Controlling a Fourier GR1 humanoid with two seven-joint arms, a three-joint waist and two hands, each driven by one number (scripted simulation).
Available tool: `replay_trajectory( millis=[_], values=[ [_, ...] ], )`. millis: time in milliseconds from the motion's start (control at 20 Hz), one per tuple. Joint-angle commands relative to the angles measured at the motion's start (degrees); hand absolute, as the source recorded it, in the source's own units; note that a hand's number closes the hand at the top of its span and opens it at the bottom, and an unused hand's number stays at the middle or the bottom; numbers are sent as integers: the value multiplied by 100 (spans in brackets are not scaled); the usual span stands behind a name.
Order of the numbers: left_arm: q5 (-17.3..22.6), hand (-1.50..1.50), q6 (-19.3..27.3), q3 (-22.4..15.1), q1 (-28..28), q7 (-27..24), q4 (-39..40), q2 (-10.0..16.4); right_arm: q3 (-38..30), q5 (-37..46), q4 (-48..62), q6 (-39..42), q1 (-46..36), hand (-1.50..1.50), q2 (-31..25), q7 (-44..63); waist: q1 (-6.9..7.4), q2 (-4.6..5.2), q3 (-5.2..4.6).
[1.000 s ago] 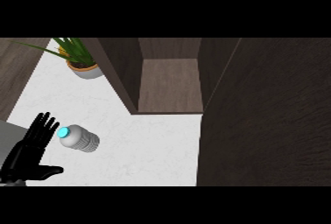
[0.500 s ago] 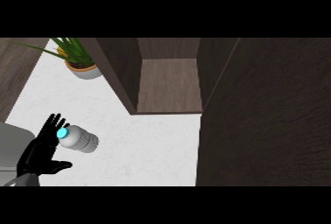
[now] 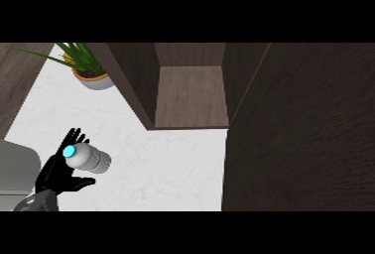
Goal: Pick up the bottled water, place it into the cabinet and close the cabinet
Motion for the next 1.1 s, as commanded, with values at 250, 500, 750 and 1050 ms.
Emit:
replay_trajectory(
  millis=[250, 500, 750, 1050],
  values=[
    [-37, -150, -570, -59, -62, -634, 569, -246, -159, -49, 410, -13, -333, -150, 3, -45, 10, 14, -3],
    [154, -150, -1126, 43, -253, -285, 680, -6, 276, 174, 19, -206, -102, -150, 112, 144, -16, 8, -5],
    [208, -150, -1182, 9, -374, -220, 675, -322, 123, -33, 185, -130, -221, -150, 84, 98, -30, 16, -6],
    [292, -150, -1267, -4, -501, -128, 571, -516, 1, -161, 233, -12, -118, -150, -31, 5, -45, 10, -3]
  ],
)
